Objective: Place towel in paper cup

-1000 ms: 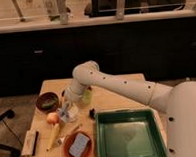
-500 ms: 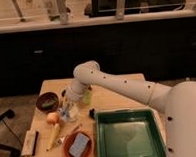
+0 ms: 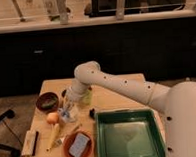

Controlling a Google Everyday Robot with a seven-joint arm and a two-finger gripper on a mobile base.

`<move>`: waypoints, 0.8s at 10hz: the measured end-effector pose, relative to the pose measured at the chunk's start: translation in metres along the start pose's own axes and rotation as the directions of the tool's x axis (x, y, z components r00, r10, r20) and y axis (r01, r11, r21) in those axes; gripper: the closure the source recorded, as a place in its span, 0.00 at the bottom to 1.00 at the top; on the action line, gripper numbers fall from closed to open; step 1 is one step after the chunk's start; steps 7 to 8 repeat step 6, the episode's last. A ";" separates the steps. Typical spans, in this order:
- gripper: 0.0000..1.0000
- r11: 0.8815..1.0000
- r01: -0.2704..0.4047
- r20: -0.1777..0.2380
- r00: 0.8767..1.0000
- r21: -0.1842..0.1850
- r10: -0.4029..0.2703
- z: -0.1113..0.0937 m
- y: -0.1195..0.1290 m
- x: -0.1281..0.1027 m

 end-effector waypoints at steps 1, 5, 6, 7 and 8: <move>0.20 1.000 0.001 0.002 1.000 0.000 -0.001 0.000 0.000 0.000; 0.20 1.000 0.006 0.012 1.000 0.003 -0.006 0.000 0.000 0.000; 0.20 1.000 0.002 0.009 1.000 0.004 -0.002 -0.001 0.000 0.000; 0.20 1.000 0.002 0.009 1.000 0.004 -0.002 -0.001 0.000 0.000; 0.20 1.000 0.002 0.009 1.000 0.004 -0.002 -0.001 0.000 0.000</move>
